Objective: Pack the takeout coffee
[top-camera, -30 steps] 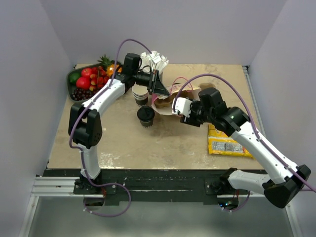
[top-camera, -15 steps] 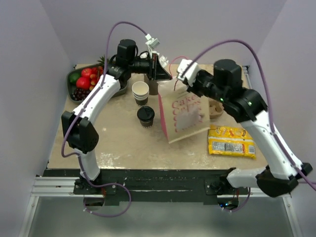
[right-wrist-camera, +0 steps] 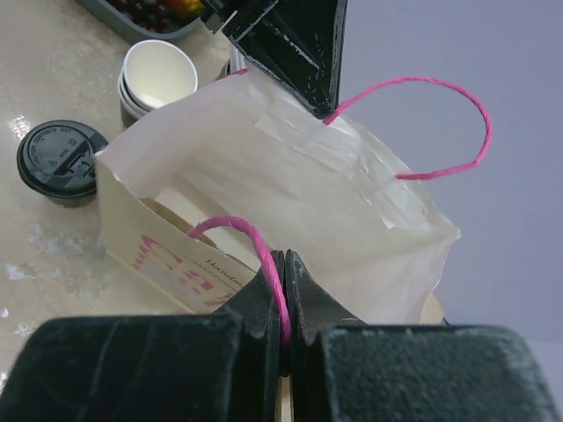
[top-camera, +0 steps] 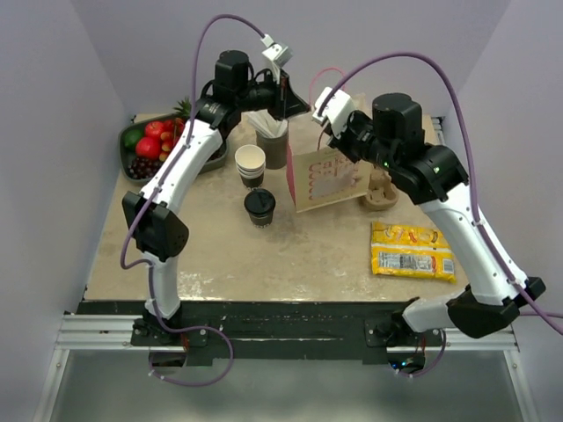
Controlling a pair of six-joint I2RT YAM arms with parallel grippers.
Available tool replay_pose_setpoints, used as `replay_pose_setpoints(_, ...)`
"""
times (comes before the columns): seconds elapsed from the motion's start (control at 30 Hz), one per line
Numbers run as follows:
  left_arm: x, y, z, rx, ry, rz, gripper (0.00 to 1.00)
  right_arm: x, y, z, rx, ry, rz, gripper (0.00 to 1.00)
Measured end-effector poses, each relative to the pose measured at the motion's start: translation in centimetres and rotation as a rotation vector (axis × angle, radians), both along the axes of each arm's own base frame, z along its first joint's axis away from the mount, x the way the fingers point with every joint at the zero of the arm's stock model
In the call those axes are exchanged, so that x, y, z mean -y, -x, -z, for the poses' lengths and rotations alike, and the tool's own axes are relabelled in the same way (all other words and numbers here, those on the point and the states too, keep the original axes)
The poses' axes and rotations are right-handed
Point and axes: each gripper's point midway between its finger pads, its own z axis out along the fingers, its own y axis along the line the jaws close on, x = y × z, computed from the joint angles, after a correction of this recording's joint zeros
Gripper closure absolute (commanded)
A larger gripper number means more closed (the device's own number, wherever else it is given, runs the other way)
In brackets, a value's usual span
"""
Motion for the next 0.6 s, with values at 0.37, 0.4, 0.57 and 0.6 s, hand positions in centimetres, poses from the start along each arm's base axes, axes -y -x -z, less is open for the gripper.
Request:
replay_pose_setpoints(0.37,2.2,4.4,-0.4,0.031,-0.065,0.025,1.0,3.3,1.9,0.1,-0.029,-0.039,0.046,1.0)
replay_pose_setpoints(0.4,2.1,4.1,-0.7,0.05,-0.059,0.019,1.0,3.3,2.1,-0.2,-0.043,-0.048,0.042,1.0)
replay_pose_setpoints(0.57,-0.6,3.8,-2.0,0.278,-0.083,-0.132,1.0,1.9,-1.1,-3.3,0.044,-0.121,0.076,1.0)
replay_pose_setpoints(0.6,-0.2,3.3,-3.0,0.282,-0.088,-0.129,1.0,2.2,-1.5,-3.1,0.055,-0.114,0.095,1.0)
